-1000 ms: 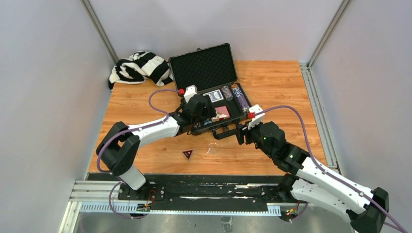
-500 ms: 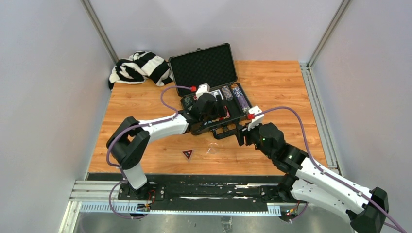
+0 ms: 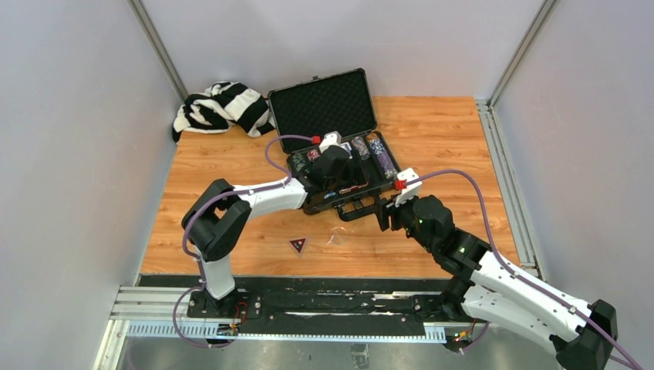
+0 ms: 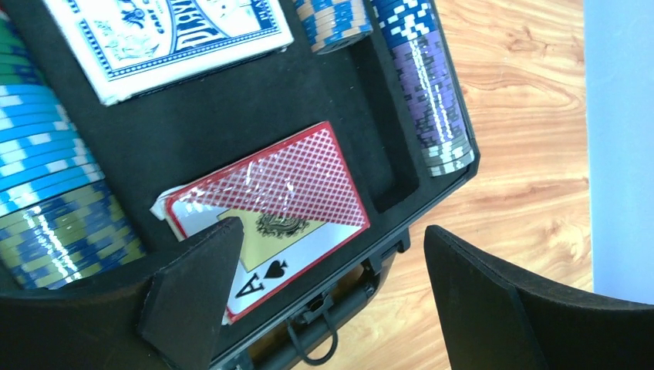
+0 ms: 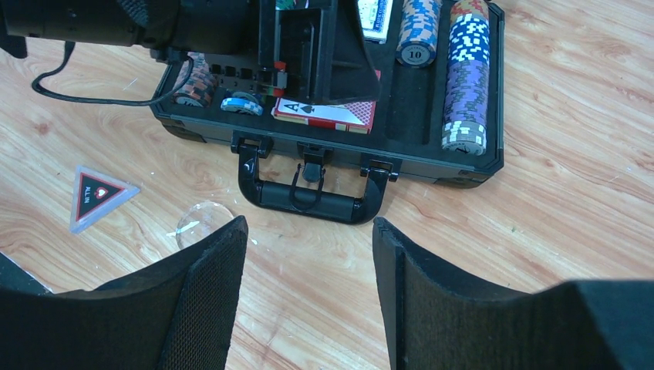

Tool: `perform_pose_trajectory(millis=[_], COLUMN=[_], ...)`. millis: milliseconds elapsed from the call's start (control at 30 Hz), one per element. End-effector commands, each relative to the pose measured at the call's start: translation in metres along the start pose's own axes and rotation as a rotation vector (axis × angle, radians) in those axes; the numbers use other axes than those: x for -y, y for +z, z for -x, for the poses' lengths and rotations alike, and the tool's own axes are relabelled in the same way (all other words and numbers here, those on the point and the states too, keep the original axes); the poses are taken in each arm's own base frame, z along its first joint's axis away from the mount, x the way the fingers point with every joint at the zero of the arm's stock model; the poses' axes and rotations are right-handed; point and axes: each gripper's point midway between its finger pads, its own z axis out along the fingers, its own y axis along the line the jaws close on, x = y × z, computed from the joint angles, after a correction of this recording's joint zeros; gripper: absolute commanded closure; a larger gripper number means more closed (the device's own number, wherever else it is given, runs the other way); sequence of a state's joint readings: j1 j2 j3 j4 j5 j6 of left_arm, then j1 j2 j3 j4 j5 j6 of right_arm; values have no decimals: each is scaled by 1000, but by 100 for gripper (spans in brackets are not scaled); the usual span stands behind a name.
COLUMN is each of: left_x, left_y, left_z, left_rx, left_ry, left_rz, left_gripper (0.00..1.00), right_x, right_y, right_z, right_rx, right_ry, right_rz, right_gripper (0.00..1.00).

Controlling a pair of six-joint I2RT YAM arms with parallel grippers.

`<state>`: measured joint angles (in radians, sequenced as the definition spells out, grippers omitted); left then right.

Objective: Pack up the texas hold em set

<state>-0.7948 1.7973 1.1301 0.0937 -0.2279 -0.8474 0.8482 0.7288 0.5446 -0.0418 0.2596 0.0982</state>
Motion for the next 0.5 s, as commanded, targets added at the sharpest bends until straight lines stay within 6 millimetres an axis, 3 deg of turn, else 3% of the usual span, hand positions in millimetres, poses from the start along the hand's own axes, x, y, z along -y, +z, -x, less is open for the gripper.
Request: perform_pose_trajectory(millis=[0, 100, 267, 367, 467], left_x=[-1, -1, -5, -24, -51], left_y=[7, -9, -62, -98, -124], left_z=[-17, 0, 52, 76, 86], left_rx=[-50, 7, 186, 281, 302], left_ry=[-5, 6, 54, 92, 73], left_rz=[-4, 0, 19, 75, 105], left_gripper=[6, 6, 5, 4, 0], right_x=[6, 3, -16, -28, -46], right_y=[0, 2, 16, 25, 35], right_z=[-4, -8, -18, -37, -62], right_rx=[-2, -14, -87, -182, -267], right_ry=[19, 25, 28, 42, 71], right_rz=[-27, -16, 66, 108, 164], right_gripper=[40, 40, 40, 37, 31])
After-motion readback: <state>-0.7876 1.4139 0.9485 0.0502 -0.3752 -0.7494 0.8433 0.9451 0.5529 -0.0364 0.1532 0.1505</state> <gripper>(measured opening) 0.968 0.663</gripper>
